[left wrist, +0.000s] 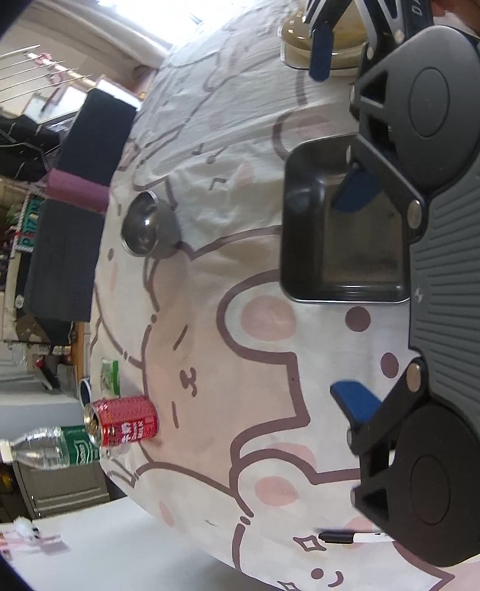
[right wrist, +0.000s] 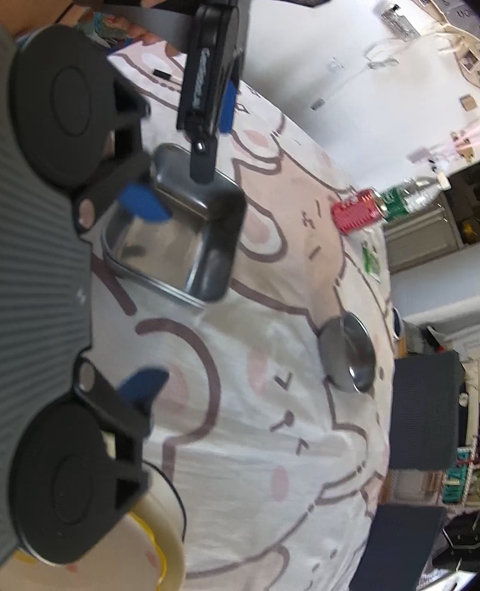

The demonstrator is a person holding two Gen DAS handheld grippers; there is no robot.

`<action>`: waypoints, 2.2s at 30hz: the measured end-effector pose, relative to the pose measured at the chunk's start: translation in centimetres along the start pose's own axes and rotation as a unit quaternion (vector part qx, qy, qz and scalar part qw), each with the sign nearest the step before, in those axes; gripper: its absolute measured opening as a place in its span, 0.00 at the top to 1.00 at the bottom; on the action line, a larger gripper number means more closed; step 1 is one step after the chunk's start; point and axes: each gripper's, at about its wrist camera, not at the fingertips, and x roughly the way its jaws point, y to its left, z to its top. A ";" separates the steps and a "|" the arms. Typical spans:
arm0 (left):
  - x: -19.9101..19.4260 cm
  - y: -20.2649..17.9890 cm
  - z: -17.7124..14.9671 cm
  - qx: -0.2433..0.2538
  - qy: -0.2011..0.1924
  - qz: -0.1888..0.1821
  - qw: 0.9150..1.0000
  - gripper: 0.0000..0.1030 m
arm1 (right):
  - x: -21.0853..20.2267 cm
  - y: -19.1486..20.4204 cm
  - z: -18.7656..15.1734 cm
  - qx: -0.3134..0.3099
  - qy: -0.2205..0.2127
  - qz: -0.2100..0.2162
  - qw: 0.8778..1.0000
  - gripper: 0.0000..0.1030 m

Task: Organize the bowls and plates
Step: 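Move both grippers to the first steel tray and close on its rim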

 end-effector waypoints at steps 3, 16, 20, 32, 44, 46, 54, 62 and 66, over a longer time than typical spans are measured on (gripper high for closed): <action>-0.5 0.1 0.4 -0.010 -0.023 -0.006 1.000 0.00 | -0.7 -0.8 0.4 0.016 -0.011 -0.008 1.000 0.00; 1.4 -2.7 7.8 -0.052 -0.072 -0.031 0.996 0.00 | -4.1 -5.6 10.0 0.029 -0.104 -0.017 0.994 0.00; 3.2 -3.4 10.6 -0.070 -0.080 -0.042 0.993 0.01 | -2.7 -7.7 14.1 0.041 -0.105 -0.020 0.993 0.02; 10.9 -1.7 14.9 -0.185 -0.039 -0.096 0.977 0.36 | 7.0 -10.4 21.6 -0.002 -0.063 -0.001 0.998 0.46; 15.2 -1.2 15.1 -0.238 -0.013 -0.110 0.965 0.58 | 14.4 -9.8 23.2 -0.054 -0.012 -0.038 0.998 0.60; 15.4 -1.3 15.3 -0.240 -0.015 -0.107 0.965 0.63 | 14.9 -9.6 23.3 -0.064 -0.006 -0.040 0.997 0.67; 15.9 -0.8 15.4 -0.238 -0.019 -0.098 0.966 0.82 | 16.1 -9.1 23.3 -0.089 0.005 -0.061 0.994 0.90; 13.9 -1.4 15.2 -0.188 -0.023 -0.097 0.977 0.91 | 13.7 -10.1 22.0 -0.047 -0.005 -0.047 0.998 0.93; 11.4 -1.7 14.7 -0.174 -0.035 -0.109 0.978 0.93 | 10.4 -10.3 21.2 -0.021 -0.023 -0.028 0.999 0.93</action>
